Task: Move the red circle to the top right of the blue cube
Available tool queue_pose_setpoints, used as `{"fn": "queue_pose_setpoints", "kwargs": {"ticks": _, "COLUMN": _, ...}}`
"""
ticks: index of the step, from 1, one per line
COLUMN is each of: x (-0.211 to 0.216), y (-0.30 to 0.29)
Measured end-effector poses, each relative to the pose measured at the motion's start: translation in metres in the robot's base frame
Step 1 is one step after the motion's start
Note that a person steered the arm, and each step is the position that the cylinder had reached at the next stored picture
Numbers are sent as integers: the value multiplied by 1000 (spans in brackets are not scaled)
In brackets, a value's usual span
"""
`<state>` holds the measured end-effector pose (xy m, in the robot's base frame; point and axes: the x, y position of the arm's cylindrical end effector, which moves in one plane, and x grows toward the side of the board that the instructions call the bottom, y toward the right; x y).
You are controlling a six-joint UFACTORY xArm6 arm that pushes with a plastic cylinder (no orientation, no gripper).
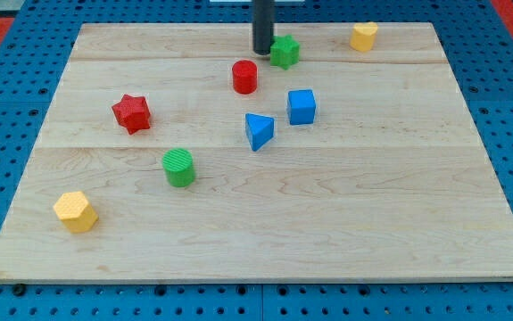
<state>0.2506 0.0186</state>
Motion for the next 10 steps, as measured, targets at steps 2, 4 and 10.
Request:
{"fn": "queue_pose_setpoints", "kwargs": {"ticks": 2, "x": 5, "y": 46}}
{"fn": "queue_pose_setpoints", "kwargs": {"ticks": 4, "x": 16, "y": 37}}
{"fn": "queue_pose_setpoints", "kwargs": {"ticks": 10, "x": 173, "y": -99}}
